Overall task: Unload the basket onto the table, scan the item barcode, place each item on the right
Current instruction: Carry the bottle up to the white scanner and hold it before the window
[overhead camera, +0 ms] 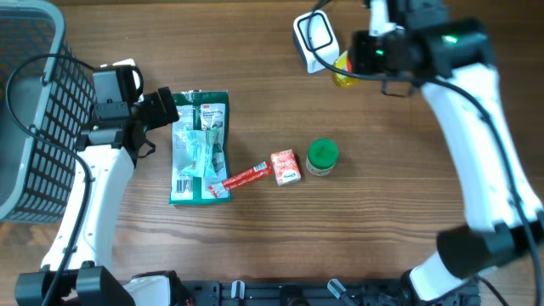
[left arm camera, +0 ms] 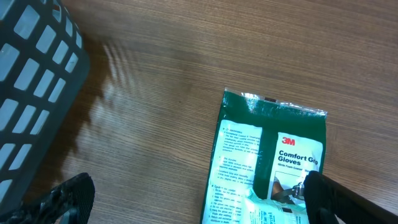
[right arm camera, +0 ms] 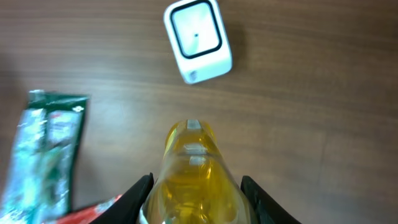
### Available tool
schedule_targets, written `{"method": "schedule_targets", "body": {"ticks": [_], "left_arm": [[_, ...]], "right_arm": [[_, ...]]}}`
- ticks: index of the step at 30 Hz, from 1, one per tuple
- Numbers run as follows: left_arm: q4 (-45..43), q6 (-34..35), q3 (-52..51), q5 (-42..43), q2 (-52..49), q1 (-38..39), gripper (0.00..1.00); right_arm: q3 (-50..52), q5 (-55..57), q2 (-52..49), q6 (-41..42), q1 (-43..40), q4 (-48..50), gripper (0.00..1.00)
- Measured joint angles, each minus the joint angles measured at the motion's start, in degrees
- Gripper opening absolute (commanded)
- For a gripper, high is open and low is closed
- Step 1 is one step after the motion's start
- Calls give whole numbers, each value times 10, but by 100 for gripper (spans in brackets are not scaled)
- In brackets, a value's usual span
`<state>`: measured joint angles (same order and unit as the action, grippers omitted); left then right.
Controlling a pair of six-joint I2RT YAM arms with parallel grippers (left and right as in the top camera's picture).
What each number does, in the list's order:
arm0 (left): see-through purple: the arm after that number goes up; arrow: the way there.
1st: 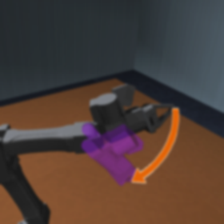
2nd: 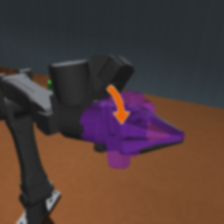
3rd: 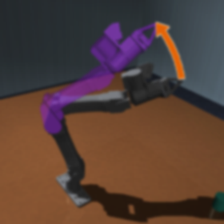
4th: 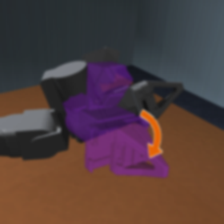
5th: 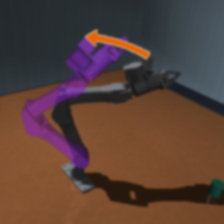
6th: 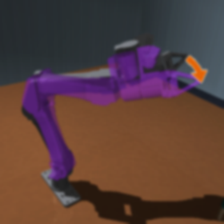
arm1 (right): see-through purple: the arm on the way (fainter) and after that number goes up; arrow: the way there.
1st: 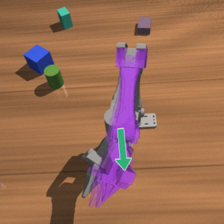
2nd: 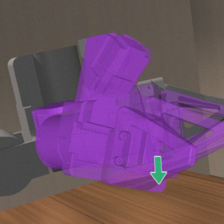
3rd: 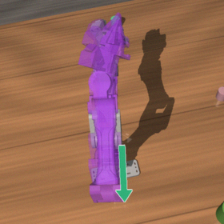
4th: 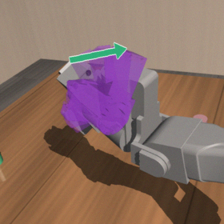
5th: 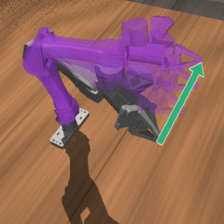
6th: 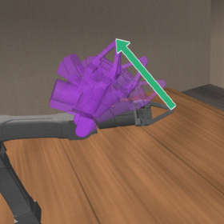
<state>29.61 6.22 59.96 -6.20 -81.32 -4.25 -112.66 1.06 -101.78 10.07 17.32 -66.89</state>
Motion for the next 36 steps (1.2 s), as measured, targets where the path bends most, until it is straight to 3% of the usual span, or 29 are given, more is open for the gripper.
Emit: {"method": "schedule_targets", "body": {"ticks": [4,15,28,36], "left_arm": [[0,0,0,0,0,0,100],[0,0,0,0,0,0,100],[0,0,0,0,0,0,100],[0,0,0,0,0,0,100]], "right_arm": [[0,97,-69,-11,40,66,15],[0,349,-222,-235,110,306,15],[0,403,-256,-351,110,464,12],[0,408,-284,-375,110,492,13]]}}
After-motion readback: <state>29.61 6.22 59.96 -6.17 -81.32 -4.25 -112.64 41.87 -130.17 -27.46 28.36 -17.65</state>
